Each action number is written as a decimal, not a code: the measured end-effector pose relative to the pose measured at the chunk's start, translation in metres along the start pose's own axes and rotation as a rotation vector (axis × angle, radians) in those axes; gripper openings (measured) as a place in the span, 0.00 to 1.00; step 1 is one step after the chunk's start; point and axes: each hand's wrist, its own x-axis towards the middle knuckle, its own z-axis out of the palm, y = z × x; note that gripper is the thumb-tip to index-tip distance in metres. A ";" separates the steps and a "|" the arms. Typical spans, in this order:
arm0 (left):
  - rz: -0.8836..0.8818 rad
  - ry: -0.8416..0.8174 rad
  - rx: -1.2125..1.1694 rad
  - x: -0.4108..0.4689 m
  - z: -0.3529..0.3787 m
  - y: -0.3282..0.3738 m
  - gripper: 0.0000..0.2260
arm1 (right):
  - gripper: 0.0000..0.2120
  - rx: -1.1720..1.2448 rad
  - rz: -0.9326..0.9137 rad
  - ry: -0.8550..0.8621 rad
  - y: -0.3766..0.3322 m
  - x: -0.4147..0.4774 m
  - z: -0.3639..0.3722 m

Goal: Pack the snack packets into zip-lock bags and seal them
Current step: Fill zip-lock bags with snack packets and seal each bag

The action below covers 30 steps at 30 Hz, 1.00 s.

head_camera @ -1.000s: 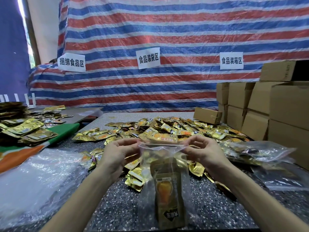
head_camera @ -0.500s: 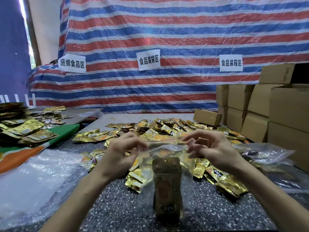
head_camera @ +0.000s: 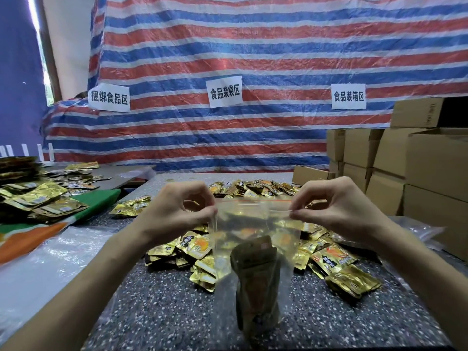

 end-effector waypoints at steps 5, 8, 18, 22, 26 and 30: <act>-0.101 0.080 -0.322 -0.004 0.005 -0.002 0.14 | 0.17 0.196 0.121 0.061 0.002 -0.004 -0.001; -0.191 0.031 -0.333 -0.007 0.008 -0.009 0.14 | 0.20 0.276 0.262 -0.011 0.004 -0.006 0.000; -0.272 0.079 -0.401 -0.024 0.026 0.007 0.14 | 0.17 0.268 0.268 0.074 0.003 -0.006 0.013; -0.187 0.167 -0.333 -0.031 0.033 0.008 0.07 | 0.17 0.272 0.263 0.102 0.006 -0.007 0.016; -0.182 0.235 -0.283 -0.029 0.035 0.003 0.07 | 0.13 0.282 0.274 0.041 0.012 -0.011 0.009; -0.215 0.248 -0.311 -0.031 0.032 -0.004 0.04 | 0.07 0.353 0.291 -0.063 0.020 -0.017 0.003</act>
